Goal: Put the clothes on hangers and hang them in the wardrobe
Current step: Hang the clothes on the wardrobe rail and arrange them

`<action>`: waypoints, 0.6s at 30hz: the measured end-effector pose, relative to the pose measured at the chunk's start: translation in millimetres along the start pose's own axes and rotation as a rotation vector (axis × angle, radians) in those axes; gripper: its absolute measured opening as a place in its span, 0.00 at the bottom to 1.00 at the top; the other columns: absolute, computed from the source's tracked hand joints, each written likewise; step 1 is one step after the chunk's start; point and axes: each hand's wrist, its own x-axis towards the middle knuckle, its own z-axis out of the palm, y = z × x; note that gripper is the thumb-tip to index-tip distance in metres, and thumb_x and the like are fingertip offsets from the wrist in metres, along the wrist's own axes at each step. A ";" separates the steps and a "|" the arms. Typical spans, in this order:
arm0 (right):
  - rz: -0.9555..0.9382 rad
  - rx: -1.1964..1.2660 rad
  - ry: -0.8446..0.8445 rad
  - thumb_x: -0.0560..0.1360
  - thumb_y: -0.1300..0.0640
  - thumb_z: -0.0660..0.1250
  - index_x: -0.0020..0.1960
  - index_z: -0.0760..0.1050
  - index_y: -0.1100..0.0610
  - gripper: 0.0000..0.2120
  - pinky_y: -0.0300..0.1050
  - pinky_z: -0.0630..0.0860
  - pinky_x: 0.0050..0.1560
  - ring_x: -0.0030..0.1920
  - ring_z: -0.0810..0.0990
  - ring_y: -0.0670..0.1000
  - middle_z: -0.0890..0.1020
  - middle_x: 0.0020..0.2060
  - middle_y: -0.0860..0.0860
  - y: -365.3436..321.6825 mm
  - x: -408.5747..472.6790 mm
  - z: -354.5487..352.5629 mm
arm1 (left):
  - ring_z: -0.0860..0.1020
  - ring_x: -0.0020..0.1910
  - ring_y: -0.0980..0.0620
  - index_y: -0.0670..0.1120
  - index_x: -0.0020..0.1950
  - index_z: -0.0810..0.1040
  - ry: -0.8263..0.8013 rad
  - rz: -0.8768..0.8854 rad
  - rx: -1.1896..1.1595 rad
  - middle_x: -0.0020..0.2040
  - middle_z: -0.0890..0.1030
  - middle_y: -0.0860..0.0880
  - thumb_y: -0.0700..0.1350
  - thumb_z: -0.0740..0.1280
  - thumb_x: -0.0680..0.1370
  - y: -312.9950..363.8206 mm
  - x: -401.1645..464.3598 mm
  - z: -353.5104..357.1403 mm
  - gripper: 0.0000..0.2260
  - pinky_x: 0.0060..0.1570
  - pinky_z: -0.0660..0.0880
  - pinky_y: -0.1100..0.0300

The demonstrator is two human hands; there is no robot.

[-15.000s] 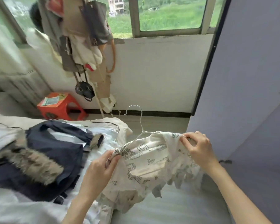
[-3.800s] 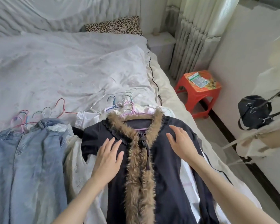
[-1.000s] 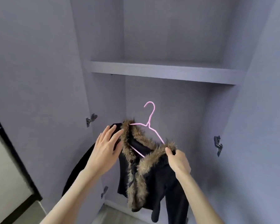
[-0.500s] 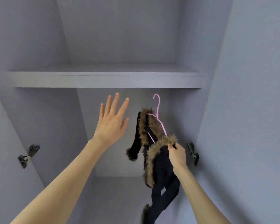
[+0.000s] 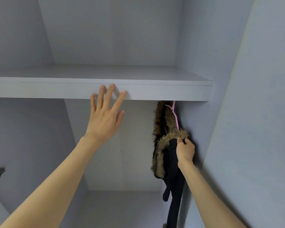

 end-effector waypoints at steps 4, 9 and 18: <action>0.003 -0.010 0.037 0.79 0.55 0.59 0.62 0.73 0.64 0.17 0.48 0.70 0.52 0.48 0.71 0.52 0.76 0.49 0.55 -3.0 16.3 7.8 | 0.52 0.73 0.35 0.50 0.75 0.57 -0.005 0.005 0.043 0.75 0.54 0.40 0.50 0.51 0.79 -6.4 0.2 4.5 0.24 0.64 0.53 0.31; -0.040 -0.001 0.062 0.79 0.56 0.58 0.64 0.71 0.64 0.17 0.54 0.72 0.61 0.60 0.74 0.61 0.76 0.60 0.60 -13.0 26.0 15.8 | 0.51 0.73 0.36 0.51 0.75 0.56 0.004 0.022 0.048 0.76 0.53 0.41 0.50 0.53 0.79 -12.1 0.5 7.6 0.24 0.64 0.52 0.30; -0.021 -0.015 0.057 0.79 0.61 0.59 0.59 0.75 0.67 0.13 0.49 0.72 0.54 0.56 0.76 0.61 0.79 0.55 0.62 -30.5 49.6 26.8 | 0.44 0.74 0.38 0.52 0.76 0.53 0.022 0.014 0.022 0.77 0.49 0.43 0.48 0.57 0.78 -13.1 -1.4 15.1 0.27 0.66 0.45 0.31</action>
